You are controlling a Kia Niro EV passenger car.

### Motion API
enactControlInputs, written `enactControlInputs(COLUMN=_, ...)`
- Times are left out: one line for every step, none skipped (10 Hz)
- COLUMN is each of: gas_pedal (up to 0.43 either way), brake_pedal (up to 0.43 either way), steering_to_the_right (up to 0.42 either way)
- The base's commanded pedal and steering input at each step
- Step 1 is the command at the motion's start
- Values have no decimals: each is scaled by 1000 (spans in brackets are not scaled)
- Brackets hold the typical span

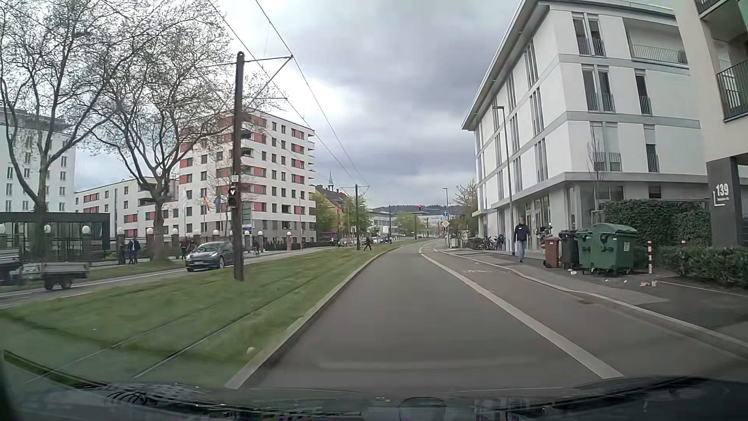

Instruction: Follow the waypoints while adhering to traffic rules and regulations

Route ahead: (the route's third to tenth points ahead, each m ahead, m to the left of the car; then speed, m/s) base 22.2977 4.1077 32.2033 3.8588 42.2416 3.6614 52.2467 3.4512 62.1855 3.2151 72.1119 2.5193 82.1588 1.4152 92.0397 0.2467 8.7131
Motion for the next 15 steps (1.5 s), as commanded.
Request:
enactControlInputs(gas_pedal=39, brake_pedal=0, steering_to_the_right=9)
enactControlInputs(gas_pedal=39, brake_pedal=0, steering_to_the_right=9)
enactControlInputs(gas_pedal=39, brake_pedal=0, steering_to_the_right=9)
enactControlInputs(gas_pedal=39, brake_pedal=0, steering_to_the_right=9)
enactControlInputs(gas_pedal=39, brake_pedal=0, steering_to_the_right=9)
enactControlInputs(gas_pedal=39, brake_pedal=0, steering_to_the_right=9)
enactControlInputs(gas_pedal=39, brake_pedal=0, steering_to_the_right=9)
enactControlInputs(gas_pedal=39, brake_pedal=0, steering_to_the_right=9)
enactControlInputs(gas_pedal=39, brake_pedal=0, steering_to_the_right=7)
enactControlInputs(gas_pedal=39, brake_pedal=0, steering_to_the_right=7)
enactControlInputs(gas_pedal=28, brake_pedal=0, steering_to_the_right=7)
enactControlInputs(gas_pedal=28, brake_pedal=0, steering_to_the_right=7)
enactControlInputs(gas_pedal=28, brake_pedal=0, steering_to_the_right=7)
enactControlInputs(gas_pedal=28, brake_pedal=0, steering_to_the_right=6)
enactControlInputs(gas_pedal=28, brake_pedal=0, steering_to_the_right=6)
